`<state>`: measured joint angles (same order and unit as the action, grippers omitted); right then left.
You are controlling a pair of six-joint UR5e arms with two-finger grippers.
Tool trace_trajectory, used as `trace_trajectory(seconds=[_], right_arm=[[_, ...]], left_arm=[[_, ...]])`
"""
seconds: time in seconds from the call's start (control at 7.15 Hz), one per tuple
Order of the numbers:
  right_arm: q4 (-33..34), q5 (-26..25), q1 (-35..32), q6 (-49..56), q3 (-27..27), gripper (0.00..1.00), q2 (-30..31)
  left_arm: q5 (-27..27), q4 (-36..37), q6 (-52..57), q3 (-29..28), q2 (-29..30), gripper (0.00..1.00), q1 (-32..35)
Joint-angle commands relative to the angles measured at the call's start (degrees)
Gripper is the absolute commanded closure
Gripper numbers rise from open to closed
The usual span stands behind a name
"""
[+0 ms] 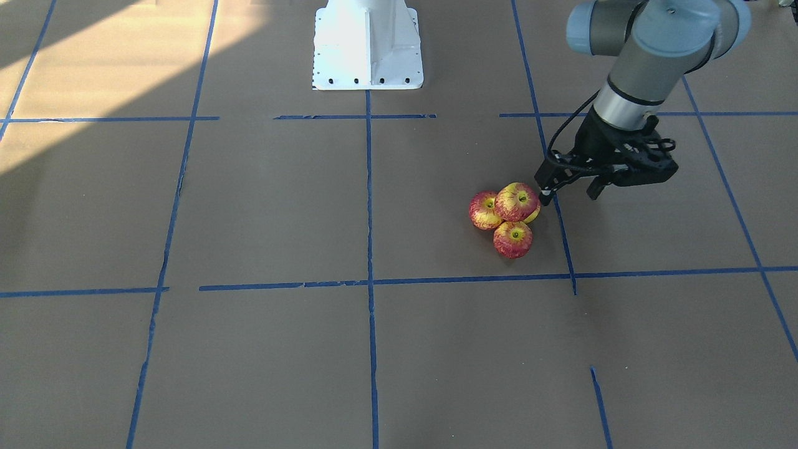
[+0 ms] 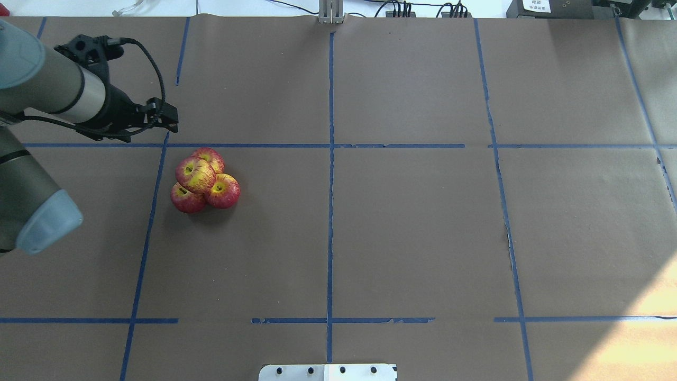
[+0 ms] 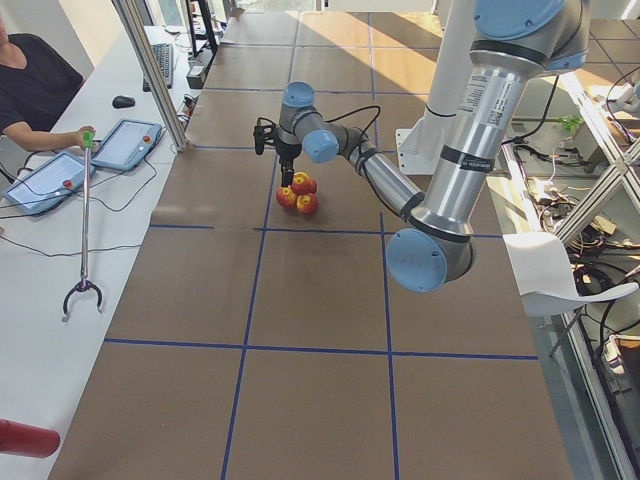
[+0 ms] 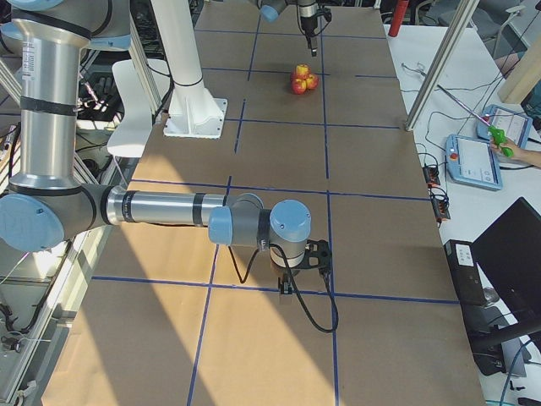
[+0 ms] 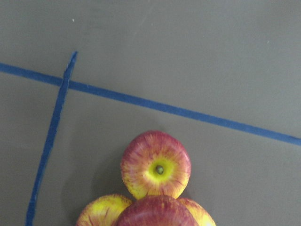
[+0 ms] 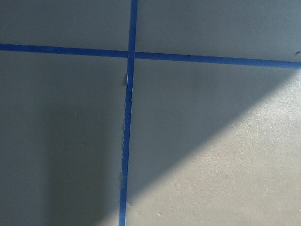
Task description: Stack apples
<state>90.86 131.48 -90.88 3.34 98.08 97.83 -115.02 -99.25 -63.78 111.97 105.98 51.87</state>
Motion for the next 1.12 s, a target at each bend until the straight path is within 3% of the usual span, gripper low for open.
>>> trace_trajectory(seconds=[0.0, 0.28, 0.42, 0.7, 0.84, 0.98], right_arm=[[0.02, 0.0, 0.0, 0.0, 0.0, 0.0, 0.0], [-0.07, 0.0, 0.0, 0.0, 0.0, 0.0, 0.0], [0.02, 0.0, 0.0, 0.0, 0.0, 0.0, 0.0], [0.02, 0.0, 0.0, 0.0, 0.0, 0.0, 0.0], [0.02, 0.0, 0.0, 0.0, 0.0, 0.0, 0.0], [0.02, 0.0, 0.0, 0.0, 0.0, 0.0, 0.0]], left_arm=[[-1.51, 0.28, 15.95, 5.35, -10.38, 0.0, 8.98], [-10.89, 0.11, 39.73, 3.89, -19.71, 0.0, 21.1], [-13.62, 0.37, 51.27, 0.22, -22.1, 0.0, 26.74], [-14.36, 0.81, 75.7, -14.77, -22.39, 0.0, 39.65], [-14.44, 2.37, 79.04, -20.5, -21.7, 0.0, 42.76], [-15.92, 8.66, 84.46, -23.78, -19.69, 0.0, 45.22]])
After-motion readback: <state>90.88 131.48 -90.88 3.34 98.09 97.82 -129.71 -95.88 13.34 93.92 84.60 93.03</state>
